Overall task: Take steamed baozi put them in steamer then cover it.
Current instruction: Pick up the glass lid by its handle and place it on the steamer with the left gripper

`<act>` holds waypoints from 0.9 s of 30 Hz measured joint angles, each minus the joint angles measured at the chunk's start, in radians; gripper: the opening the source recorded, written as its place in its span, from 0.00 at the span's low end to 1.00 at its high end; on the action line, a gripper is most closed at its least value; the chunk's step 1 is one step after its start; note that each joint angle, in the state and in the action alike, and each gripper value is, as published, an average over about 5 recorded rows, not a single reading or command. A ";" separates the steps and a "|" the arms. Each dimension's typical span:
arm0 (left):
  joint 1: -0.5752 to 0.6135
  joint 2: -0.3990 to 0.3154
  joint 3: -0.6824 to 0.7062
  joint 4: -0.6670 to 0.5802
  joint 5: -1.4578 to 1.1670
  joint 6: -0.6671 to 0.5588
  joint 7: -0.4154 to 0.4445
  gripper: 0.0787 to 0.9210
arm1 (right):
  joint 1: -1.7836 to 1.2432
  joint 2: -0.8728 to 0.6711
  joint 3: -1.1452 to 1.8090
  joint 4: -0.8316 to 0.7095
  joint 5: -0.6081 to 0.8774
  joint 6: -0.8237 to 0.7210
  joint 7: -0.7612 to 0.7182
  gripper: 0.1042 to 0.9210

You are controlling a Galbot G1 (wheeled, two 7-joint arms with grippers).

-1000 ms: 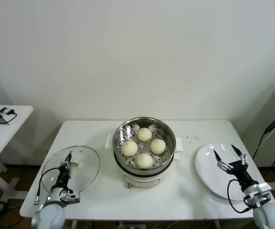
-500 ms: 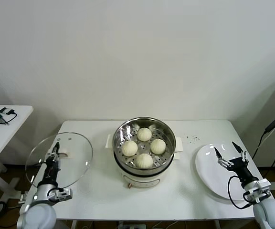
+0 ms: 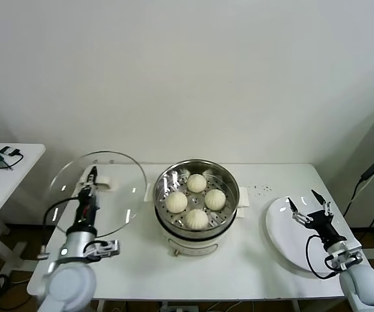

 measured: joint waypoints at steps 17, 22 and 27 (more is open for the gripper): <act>-0.361 -0.170 0.468 0.111 0.173 0.219 0.235 0.09 | -0.012 0.018 0.043 -0.031 -0.029 0.024 -0.006 0.88; -0.401 -0.261 0.534 0.184 0.215 0.234 0.258 0.09 | -0.020 0.024 0.061 -0.040 -0.039 0.034 -0.015 0.88; -0.416 -0.342 0.567 0.246 0.239 0.234 0.275 0.09 | -0.027 0.029 0.078 -0.049 -0.048 0.044 -0.023 0.88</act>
